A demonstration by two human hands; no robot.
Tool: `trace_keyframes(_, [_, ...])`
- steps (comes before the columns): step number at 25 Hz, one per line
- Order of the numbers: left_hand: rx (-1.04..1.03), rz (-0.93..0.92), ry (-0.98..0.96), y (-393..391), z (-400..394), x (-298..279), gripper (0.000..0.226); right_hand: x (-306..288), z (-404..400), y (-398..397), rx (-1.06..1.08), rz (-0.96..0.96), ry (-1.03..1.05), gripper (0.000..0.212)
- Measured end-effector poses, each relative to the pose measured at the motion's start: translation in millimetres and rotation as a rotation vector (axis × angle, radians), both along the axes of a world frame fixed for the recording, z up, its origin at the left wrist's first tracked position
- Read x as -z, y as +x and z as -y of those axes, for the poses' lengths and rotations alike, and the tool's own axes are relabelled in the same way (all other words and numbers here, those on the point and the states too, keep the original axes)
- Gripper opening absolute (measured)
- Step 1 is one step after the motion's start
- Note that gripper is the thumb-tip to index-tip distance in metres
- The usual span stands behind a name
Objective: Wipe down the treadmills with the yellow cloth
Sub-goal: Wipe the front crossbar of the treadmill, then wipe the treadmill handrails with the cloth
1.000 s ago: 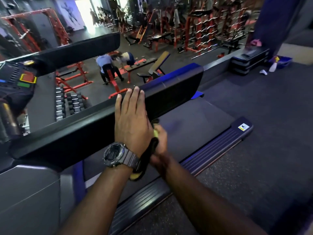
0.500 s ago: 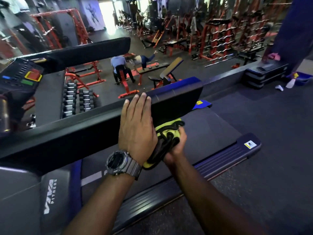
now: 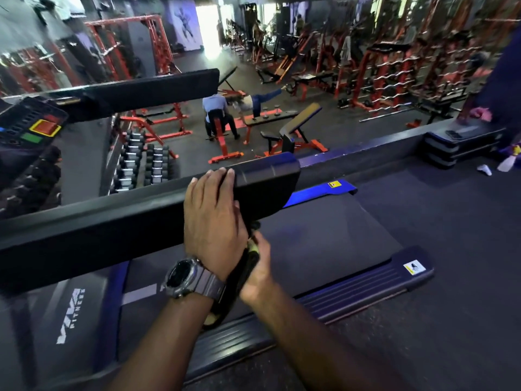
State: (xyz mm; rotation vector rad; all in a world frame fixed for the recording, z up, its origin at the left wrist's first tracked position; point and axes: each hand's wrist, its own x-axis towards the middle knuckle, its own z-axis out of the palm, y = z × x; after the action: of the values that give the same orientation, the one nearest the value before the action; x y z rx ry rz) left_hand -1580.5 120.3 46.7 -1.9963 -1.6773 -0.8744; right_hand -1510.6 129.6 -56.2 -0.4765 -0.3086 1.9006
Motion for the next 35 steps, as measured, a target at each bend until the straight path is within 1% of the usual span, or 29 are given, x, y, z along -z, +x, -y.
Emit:
trace_keyframes(1, [0.01, -0.003, 0.002, 0, 0, 1, 0.053, -2, -7, 12, 0.016, -0.022, 0.005, 0.038])
trace_keyframes(3, [0.025, -0.007, 0.01, -1, 1, 2, 0.052, -8, -23, 36, 0.145, -0.021, 0.003, 0.036])
trace_keyframes(4, [0.017, 0.007, 0.015, -1, 1, 2, 0.052, -9, -27, 47, 0.18, 0.034, 0.012, 0.038])
trace_keyframes(6, [-0.008, 0.065, 0.019, 5, 2, 2, 0.051, -10, -29, 61, 0.146, 0.04, 0.069, 0.047])
trace_keyframes(7, [-0.019, 0.094, 0.016, 8, 1, 2, 0.051, -17, -31, 69, 0.147, 0.081, 0.124, 0.051])
trace_keyframes(8, [-0.028, 0.11, 0.017, 11, 0, 3, 0.052, -26, -37, 79, 0.171, 0.162, 0.196, 0.052])
trace_keyframes(9, [-0.035, 0.112, 0.018, 14, 0, 4, 0.052, -39, -49, 94, 0.23, 0.304, 0.292, 0.053])
trace_keyframes(12, [-0.099, 0.105, 0.036, 24, -3, 3, 0.05, -96, -87, 139, 0.413, 0.597, 0.457, 0.038])
trace_keyframes(13, [-0.142, 0.111, 0.048, 30, -5, 2, 0.05, -102, -90, 145, 0.447, 0.706, 0.537, 0.038])
trace_keyframes(14, [-0.176, 0.121, 0.061, 39, -8, 1, 0.049, -101, -84, 147, 0.464, 0.763, 0.598, 0.039])
trace_keyframes(15, [-0.19, 0.129, 0.074, 49, -11, 1, 0.048, -92, -74, 150, 0.462, 0.763, 0.628, 0.039])
trace_keyframes(17, [-0.208, 0.129, 0.11, 76, -23, 0, 0.045, -75, -68, 154, 0.405, 0.687, 0.693, 0.036])
trace_keyframes(19, [-0.287, 0.136, 0.128, 105, -36, -1, 0.043, -84, -104, 157, 0.277, 0.717, 0.706, 0.034])
trace_keyframes(20, [-0.349, 0.156, 0.141, 117, -42, 0, 0.042, -103, -125, 158, 0.175, 0.751, 0.772, 0.033])
trace_keyframes(22, [-0.452, 0.203, 0.16, 135, -49, 2, 0.041, -113, -145, 168, 0.01, 0.8, 0.899, 0.033])
trace_keyframes(24, [-0.492, 0.236, 0.18, 144, -52, 3, 0.039, -90, -150, 186, -0.051, 0.747, 0.999, 0.038])
trace_keyframes(25, [-0.516, 0.247, 0.196, 148, -56, 2, 0.038, -89, -152, 193, -0.078, 0.718, 1.044, 0.036])
trace_keyframes(27, [-0.554, 0.261, 0.233, 152, -63, 3, 0.036, -96, -170, 187, -0.165, 0.705, 1.029, 0.035])
trace_keyframes(29, [-0.555, 0.26, 0.278, 155, -68, 9, 0.035, -110, -180, 175, -0.169, 0.738, 1.09, 0.04])
trace_keyframes(31, [-0.571, 0.275, 0.335, 156, -70, 12, 0.035, -93, -172, 183, -0.137, 0.732, 1.133, 0.046])
trace_keyframes(33, [-0.568, 0.289, 0.374, 158, -73, 11, 0.036, -85, -170, 196, -0.076, 0.683, 1.251, 0.047])
trace_keyframes(35, [-0.574, 0.301, 0.369, 158, -74, 12, 0.036, -98, -190, 183, -0.082, 0.644, 1.337, 0.05])
